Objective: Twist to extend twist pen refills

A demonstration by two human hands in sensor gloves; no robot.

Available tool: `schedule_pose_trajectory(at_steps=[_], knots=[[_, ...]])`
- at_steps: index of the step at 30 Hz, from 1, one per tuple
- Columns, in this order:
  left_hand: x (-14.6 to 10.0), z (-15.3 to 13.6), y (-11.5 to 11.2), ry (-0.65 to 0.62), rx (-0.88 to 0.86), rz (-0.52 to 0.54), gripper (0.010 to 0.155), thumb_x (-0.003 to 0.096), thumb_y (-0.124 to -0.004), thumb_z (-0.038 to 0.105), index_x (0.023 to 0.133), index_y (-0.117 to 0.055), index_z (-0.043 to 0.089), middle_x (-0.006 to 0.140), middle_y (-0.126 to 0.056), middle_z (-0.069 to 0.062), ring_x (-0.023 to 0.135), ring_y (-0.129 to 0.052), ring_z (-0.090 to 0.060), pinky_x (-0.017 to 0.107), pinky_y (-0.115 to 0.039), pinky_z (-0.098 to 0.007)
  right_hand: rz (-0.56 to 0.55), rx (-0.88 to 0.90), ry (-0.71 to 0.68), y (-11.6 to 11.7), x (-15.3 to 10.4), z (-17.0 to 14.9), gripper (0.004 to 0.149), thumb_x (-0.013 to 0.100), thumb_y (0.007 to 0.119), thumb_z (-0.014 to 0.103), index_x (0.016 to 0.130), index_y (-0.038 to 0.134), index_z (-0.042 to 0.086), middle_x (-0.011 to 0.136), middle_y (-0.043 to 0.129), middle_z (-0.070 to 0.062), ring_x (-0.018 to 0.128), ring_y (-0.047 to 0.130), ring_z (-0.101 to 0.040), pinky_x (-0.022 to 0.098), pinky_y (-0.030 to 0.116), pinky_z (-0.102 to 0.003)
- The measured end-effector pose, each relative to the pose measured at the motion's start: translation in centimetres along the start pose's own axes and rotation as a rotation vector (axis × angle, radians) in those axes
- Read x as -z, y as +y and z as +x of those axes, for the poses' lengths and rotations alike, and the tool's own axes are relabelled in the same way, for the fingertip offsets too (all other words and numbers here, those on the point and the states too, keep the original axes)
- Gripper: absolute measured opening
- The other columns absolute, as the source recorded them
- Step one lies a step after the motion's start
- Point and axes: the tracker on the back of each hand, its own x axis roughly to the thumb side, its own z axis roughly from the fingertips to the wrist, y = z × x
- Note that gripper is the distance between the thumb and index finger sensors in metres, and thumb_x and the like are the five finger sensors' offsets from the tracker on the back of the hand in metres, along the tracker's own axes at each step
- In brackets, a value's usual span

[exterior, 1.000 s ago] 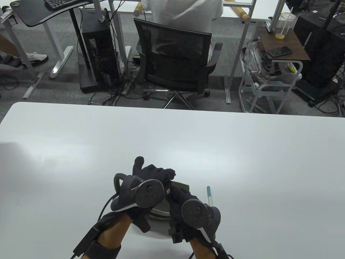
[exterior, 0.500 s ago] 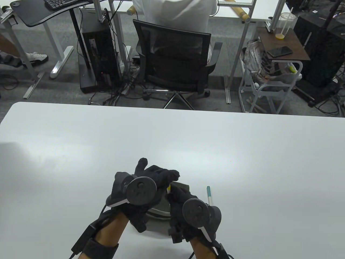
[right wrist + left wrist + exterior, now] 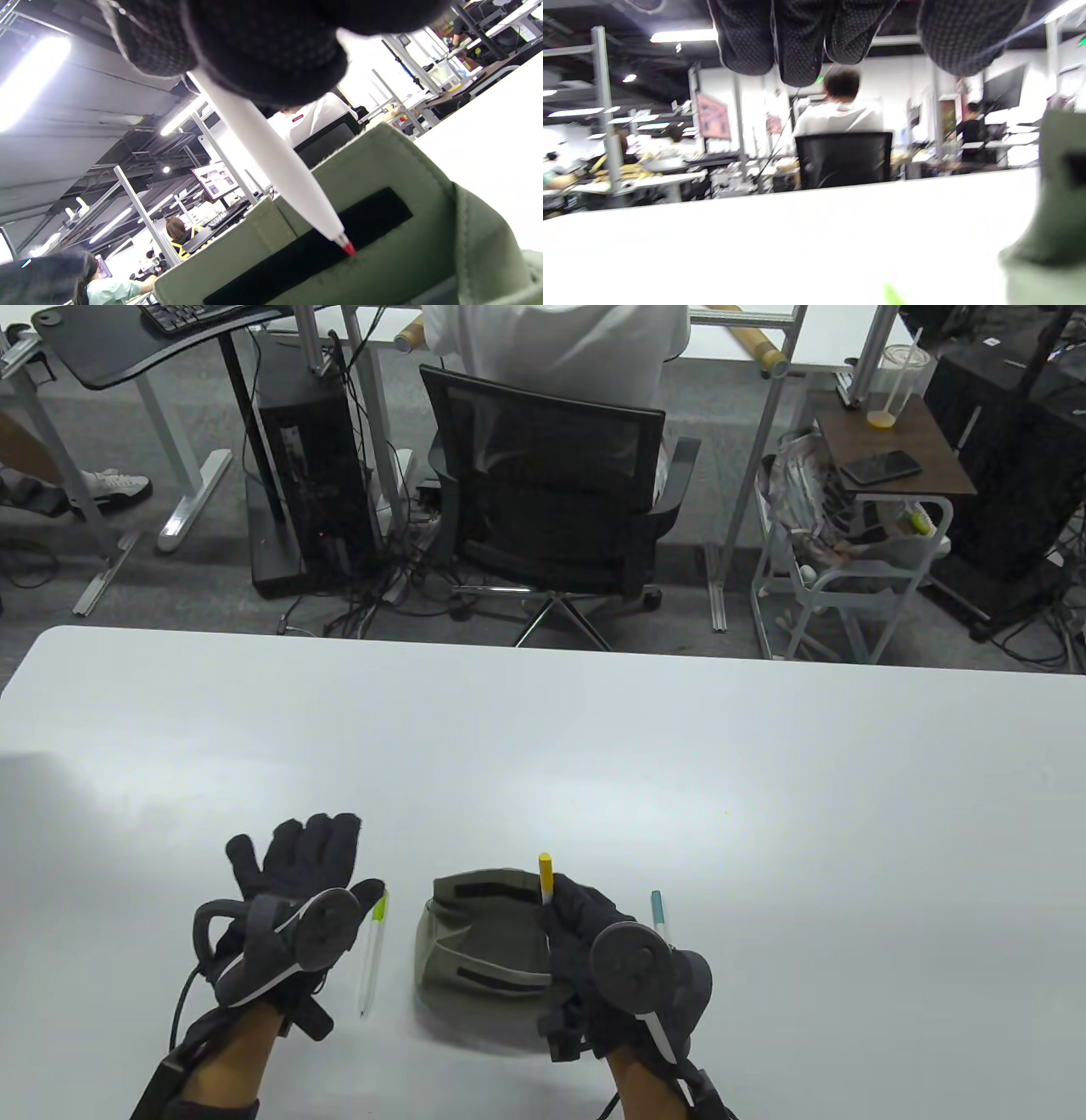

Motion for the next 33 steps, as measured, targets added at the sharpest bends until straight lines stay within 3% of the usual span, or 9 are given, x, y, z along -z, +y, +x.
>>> schedule_pose_trajectory(at_steps=[2,8,12,14,20,23,31,33], knots=[[-0.2,-1.6,-1.8,0.037,-0.01,-0.038,0.082,0.055,-0.072,0.056,0.12,-0.047,0.013,0.124,-0.054,-0.024,0.11,-0.053,-0.055,0.067,-0.034,-0.083,-0.01,0.004,0.01,-0.4,0.3,-0.1,0.046,0.033,0.08,0.036,0.074,0.091,0.019,0.059,0.1,-0.006,0.02,0.099,-0.008,0.014,0.085,-0.024],[-0.3,-3.8,-4.2,0.092,-0.067,-0.159,0.085,0.0548,-0.07,0.058,0.121,-0.041,0.014,0.126,-0.043,-0.026,0.112,-0.041,-0.058,0.066,-0.031,-0.084,-0.076,-0.082,0.049,-3.0,1.2,-1.1,0.047,0.034,0.083,0.04,0.073,0.092,0.016,0.055,0.1,-0.008,0.02,0.098,-0.009,0.014,0.085,-0.025],[-0.4,-4.2,-5.0,0.105,-0.077,-0.193,0.085,0.0546,-0.07,0.059,0.121,-0.041,0.014,0.126,-0.044,-0.027,0.112,-0.042,-0.059,0.066,-0.032,-0.084,-0.051,-0.243,0.235,-5.2,3.6,-4.3,0.048,0.034,0.086,0.041,0.072,0.094,0.014,0.051,0.101,-0.009,0.018,0.098,-0.01,0.012,0.084,-0.026],[-0.4,-4.4,-5.0,0.108,-0.09,-0.199,0.085,0.0548,-0.07,0.059,0.121,-0.041,0.014,0.126,-0.044,-0.026,0.112,-0.042,-0.058,0.066,-0.031,-0.084,-0.012,-0.453,0.304,-5.2,4.2,-6.5,0.048,0.033,0.087,0.041,0.071,0.095,0.014,0.05,0.101,-0.009,0.018,0.098,-0.01,0.012,0.084,-0.026],[-0.4,-4.6,-4.7,0.12,-0.106,-0.172,0.084,0.0547,-0.07,0.058,0.121,-0.042,0.014,0.125,-0.047,-0.026,0.111,-0.044,-0.058,0.066,-0.032,-0.084,0.177,-0.786,0.436,-2.1,3.6,-12.0,0.048,0.031,0.088,0.043,0.07,0.095,0.016,0.05,0.101,-0.007,0.018,0.098,-0.008,0.012,0.085,-0.025],[-0.5,-4.3,-4.9,0.123,-0.096,-0.188,0.084,0.0546,-0.07,0.058,0.121,-0.043,0.014,0.125,-0.048,-0.026,0.111,-0.045,-0.058,0.066,-0.032,-0.084,0.243,-0.84,0.459,-0.7,3.5,-13.1,0.048,0.031,0.089,0.044,0.069,0.095,0.016,0.049,0.101,-0.007,0.017,0.098,-0.008,0.012,0.085,-0.025],[-0.6,-3.9,-5.0,0.11,-0.097,-0.188,0.084,0.0546,-0.071,0.058,0.121,-0.043,0.014,0.124,-0.049,-0.026,0.111,-0.045,-0.058,0.066,-0.032,-0.084,0.303,-0.9,0.466,1.8,2.9,-13.6,0.05,0.03,0.088,0.046,0.07,0.094,0.016,0.049,0.101,-0.005,0.016,0.098,-0.008,0.011,0.085,-0.025],[-0.6,-3.9,-5.0,0.107,-0.095,-0.186,0.084,0.0546,-0.071,0.058,0.12,-0.044,0.014,0.125,-0.049,-0.026,0.111,-0.045,-0.058,0.066,-0.032,-0.084,0.26,-0.9,0.465,2.0,2.6,-13.6,0.05,0.03,0.087,0.045,0.07,0.094,0.016,0.048,0.101,-0.005,0.016,0.098,-0.008,0.011,0.085,-0.025]])
